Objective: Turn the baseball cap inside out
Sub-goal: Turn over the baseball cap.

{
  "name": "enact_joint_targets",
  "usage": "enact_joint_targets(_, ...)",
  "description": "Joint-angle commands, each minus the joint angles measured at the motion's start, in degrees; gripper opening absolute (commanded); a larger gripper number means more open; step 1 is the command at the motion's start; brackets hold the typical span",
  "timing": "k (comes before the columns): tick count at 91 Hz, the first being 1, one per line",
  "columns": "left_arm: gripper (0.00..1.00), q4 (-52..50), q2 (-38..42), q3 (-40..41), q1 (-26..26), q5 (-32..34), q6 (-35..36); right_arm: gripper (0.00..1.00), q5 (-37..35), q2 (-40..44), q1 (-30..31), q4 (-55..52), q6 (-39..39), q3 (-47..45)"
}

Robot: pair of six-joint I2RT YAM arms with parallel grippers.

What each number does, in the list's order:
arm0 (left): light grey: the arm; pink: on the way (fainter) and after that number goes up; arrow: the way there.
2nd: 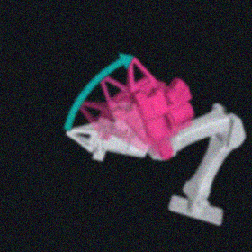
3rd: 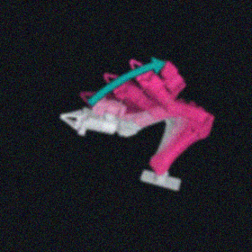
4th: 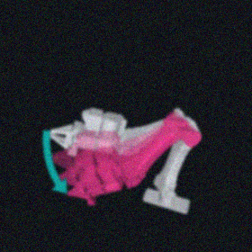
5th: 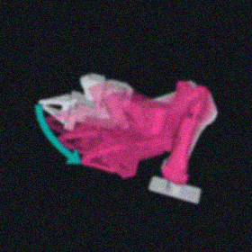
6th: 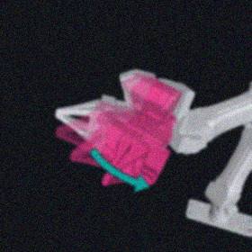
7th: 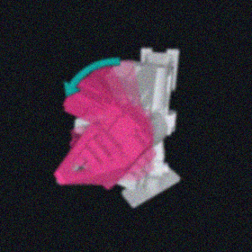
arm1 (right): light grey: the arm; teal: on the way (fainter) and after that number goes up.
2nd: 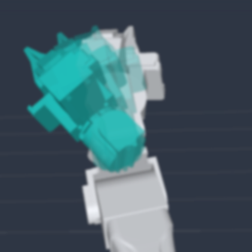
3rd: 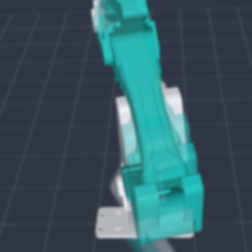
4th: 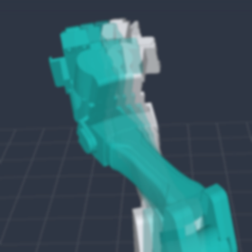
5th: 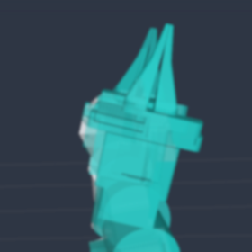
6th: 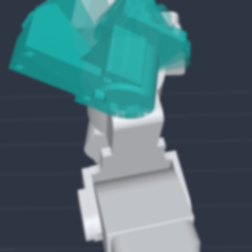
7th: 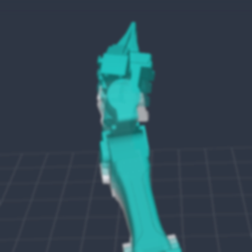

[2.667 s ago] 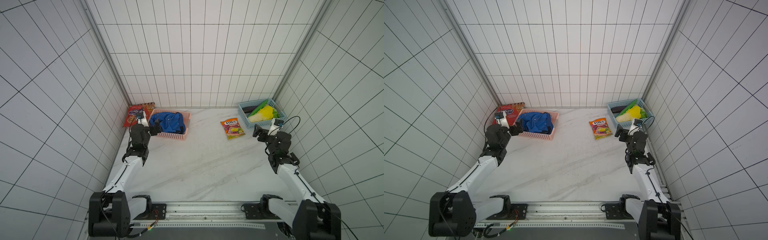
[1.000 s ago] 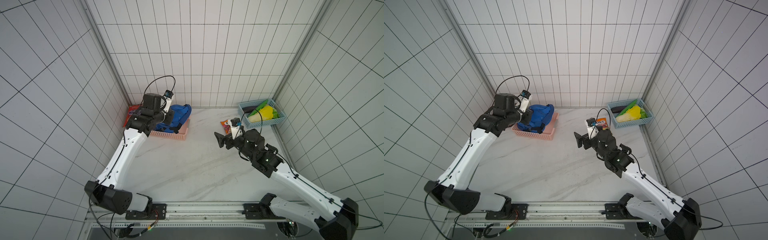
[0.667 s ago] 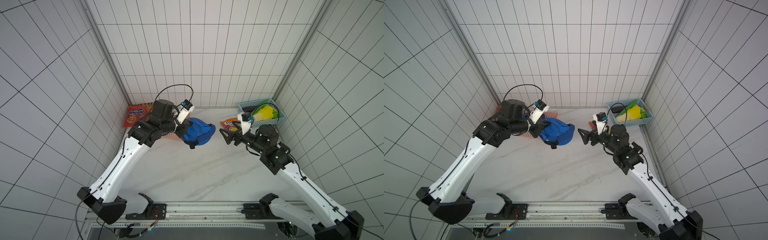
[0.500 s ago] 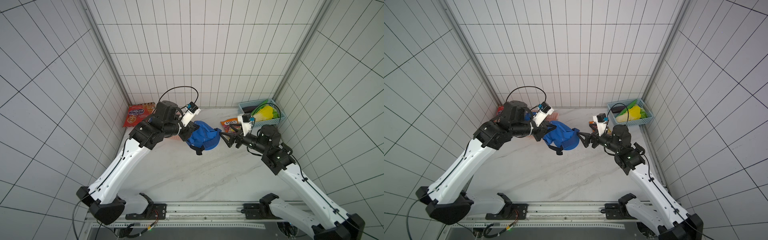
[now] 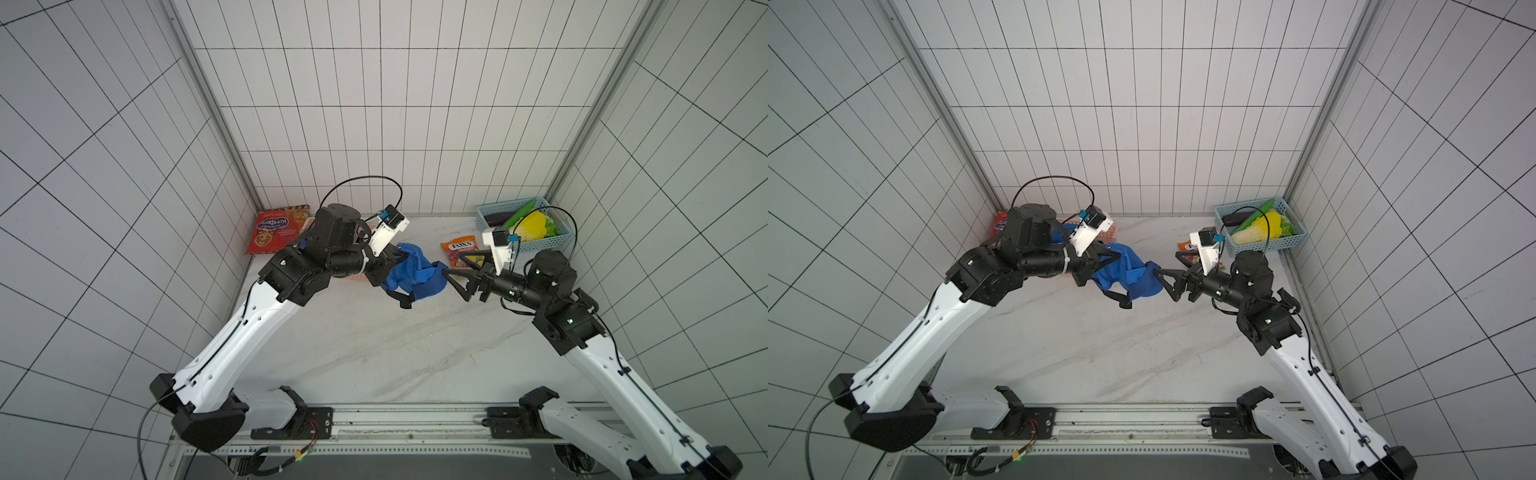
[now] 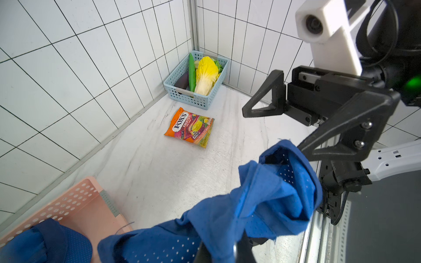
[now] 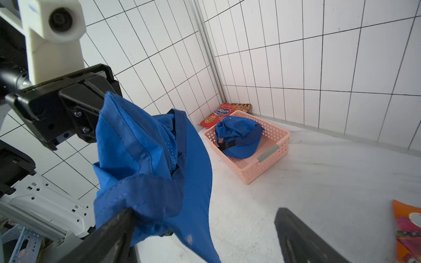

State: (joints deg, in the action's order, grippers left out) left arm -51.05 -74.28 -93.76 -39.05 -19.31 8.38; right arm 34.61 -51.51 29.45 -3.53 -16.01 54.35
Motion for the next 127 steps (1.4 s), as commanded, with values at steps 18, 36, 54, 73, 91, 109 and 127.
enact_joint_targets(18,0.00,0.6,2.4,1.7,-0.3,7.4,-0.2,0.99,-2.5,3.7,-2.5,-3.3,4.2,2.3)
enact_joint_targets(36,0.00,0.5,1.8,1.9,-0.4,1.4,0.0,0.99,-2.3,-5.1,4.7,-12.8,13.4,9.4)
enact_joint_targets(54,0.00,0.6,0.6,0.9,-0.4,-1.6,-0.9,0.99,-10.0,-16.5,15.0,-28.9,27.4,21.1)
enact_joint_targets(73,0.00,0.9,1.1,1.3,-0.5,-7.1,-1.9,0.95,-14.4,-21.1,17.5,-28.6,29.9,21.0)
enact_joint_targets(91,0.00,3.5,2.1,4.1,-0.5,-12.2,-5.4,0.44,-10.6,-22.7,17.5,-23.2,25.9,19.4)
enact_joint_targets(109,0.33,10.6,5.4,8.3,-0.3,-8.9,-10.8,0.00,-7.7,-21.5,16.6,-18.4,22.1,16.9)
enact_joint_targets(127,0.99,23.3,10.8,12.0,10.9,-13.5,-27.7,0.00,1.7,-14.3,6.3,-7.7,15.0,7.9)
